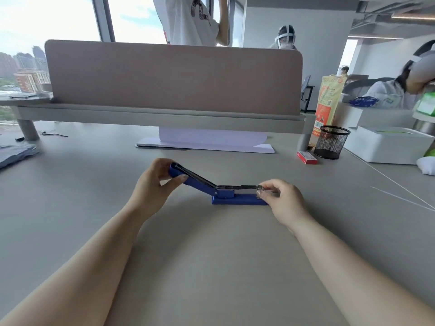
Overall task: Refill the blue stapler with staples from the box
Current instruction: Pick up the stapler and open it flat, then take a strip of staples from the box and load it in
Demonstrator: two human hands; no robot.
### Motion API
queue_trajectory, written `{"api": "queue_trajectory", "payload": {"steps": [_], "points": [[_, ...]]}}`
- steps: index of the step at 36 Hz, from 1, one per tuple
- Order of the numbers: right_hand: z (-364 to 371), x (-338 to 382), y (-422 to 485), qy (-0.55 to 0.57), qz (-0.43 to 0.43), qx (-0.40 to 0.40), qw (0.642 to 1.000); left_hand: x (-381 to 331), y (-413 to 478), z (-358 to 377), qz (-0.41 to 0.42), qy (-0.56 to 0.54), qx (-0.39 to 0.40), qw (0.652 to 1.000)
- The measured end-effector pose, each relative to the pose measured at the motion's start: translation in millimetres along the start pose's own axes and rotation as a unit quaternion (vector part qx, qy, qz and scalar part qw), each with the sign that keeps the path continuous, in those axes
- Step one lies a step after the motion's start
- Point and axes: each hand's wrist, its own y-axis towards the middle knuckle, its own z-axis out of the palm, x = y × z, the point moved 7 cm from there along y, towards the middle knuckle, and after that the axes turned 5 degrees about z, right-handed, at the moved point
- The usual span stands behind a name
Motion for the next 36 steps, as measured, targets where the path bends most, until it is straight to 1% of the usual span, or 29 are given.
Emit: {"api": "queue_trajectory", "payload": {"steps": [5, 8, 10, 13, 16, 19, 21, 23, 24, 26, 30, 33, 36], "points": [[0, 1, -1, 0.008, -0.003, -0.003, 1.0, 24, -1, -6, -0.035, 0.126, 0.016, 0.991], [0, 0, -1, 0.013, -0.002, 0.0, 1.0, 30, -1, -6, -0.045, 0.233, 0.046, 0.97], [1, -1, -1, 0.019, -0.003, 0.005, 1.0, 32, -2, -4, -0.056, 0.275, 0.067, 0.957], [2, -1, 0, 0.02, -0.006, 0.012, 1.0, 35, -2, -4, -0.07, 0.274, 0.07, 0.957], [5, -1, -1, 0.01, -0.003, 0.032, 0.999, 36, -4, -5, -0.081, 0.232, 0.071, 0.967], [4, -2, -4, 0.021, 0.01, 0.047, 0.999, 27, -8, -5, -0.085, 0.209, 0.05, 0.973], [-3, -3, -5, 0.017, 0.015, 0.038, 0.999, 11, -10, -3, -0.059, 0.215, 0.024, 0.975], [-15, -6, -5, 0.013, 0.019, 0.022, 0.999, -16, -13, 4, 0.0, 0.225, 0.009, 0.974], [-23, -8, -5, 0.008, 0.021, 0.012, 1.0, -31, -15, 12, 0.034, 0.228, 0.014, 0.973], [-43, -15, -6, -0.008, 0.029, -0.008, 1.0, -62, -24, 33, 0.093, 0.226, 0.045, 0.969], [-85, -36, -10, -0.069, 0.038, -0.04, 0.996, -109, -48, 94, 0.19, 0.197, 0.144, 0.951], [-115, -57, -12, -0.095, 0.056, -0.069, 0.992, -124, -59, 152, 0.185, 0.166, 0.243, 0.938], [-132, -75, -6, -0.115, 0.071, -0.081, 0.988, -129, -57, 205, 0.155, 0.176, 0.324, 0.917]]}}
